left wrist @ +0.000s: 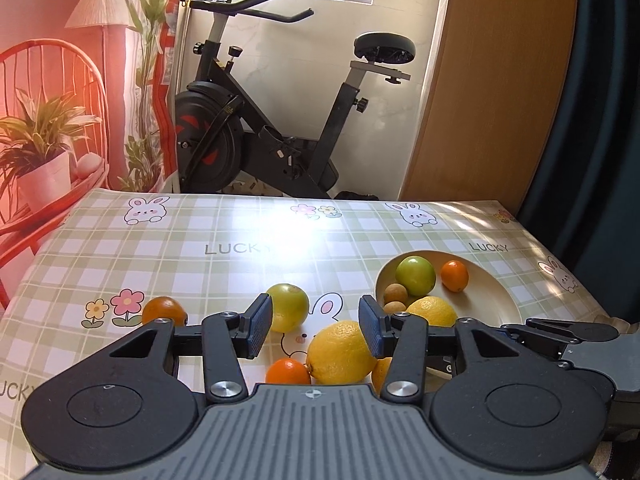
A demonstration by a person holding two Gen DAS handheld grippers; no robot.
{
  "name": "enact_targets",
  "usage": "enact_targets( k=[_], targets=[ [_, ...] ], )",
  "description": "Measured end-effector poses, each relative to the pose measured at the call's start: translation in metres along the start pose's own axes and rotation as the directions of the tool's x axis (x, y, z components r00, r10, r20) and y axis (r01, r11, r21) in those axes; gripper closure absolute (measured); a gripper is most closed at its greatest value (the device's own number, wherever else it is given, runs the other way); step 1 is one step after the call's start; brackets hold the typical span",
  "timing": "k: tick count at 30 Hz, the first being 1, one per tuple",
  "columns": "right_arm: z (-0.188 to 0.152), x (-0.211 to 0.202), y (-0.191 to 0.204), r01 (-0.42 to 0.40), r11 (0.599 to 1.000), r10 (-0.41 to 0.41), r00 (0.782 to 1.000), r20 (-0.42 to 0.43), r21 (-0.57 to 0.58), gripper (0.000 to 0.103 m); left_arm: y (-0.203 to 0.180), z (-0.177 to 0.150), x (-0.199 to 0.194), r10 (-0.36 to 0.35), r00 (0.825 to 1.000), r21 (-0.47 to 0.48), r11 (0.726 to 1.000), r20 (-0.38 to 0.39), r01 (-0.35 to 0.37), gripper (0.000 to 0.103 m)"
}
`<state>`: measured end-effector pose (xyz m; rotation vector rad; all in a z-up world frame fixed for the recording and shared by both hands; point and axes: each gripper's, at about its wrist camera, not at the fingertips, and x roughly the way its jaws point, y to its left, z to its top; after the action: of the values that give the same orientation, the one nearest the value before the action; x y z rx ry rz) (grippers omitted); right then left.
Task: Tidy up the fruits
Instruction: 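Move the left tool to the yellow lemon on the table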
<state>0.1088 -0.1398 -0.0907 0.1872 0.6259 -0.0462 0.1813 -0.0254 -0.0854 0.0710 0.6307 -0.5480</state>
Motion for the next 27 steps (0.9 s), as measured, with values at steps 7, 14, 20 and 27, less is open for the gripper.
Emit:
enact_targets(
  k=[7, 14, 20, 27],
  targets=[
    [-0.005, -0.001, 0.009, -0.015, 0.999, 0.015, 1.000, -0.002, -0.031, 0.060, 0.022, -0.007, -0.004, 0.022, 1.000, -0.062, 0.998, 0.000, -0.022, 0.053],
    [-0.012, 0.007, 0.020, -0.014, 0.997, 0.010, 0.999, -0.046, -0.074, 0.060, 0.040, -0.014, -0.003, 0.036, 0.999, -0.097, 0.995, -0.033, -0.039, 0.053],
    [-0.015, 0.012, 0.026, -0.028, 0.994, 0.022, 0.998, -0.058, -0.108, 0.060, 0.046, -0.018, 0.003, 0.016, 0.998, -0.118, 0.993, -0.066, -0.023, 0.053],
    [-0.015, 0.018, 0.021, -0.028, 0.994, 0.022, 0.998, -0.059, -0.102, 0.060, 0.043, -0.018, 0.012, -0.022, 0.997, -0.105, 0.994, -0.069, 0.015, 0.054]
  ],
)
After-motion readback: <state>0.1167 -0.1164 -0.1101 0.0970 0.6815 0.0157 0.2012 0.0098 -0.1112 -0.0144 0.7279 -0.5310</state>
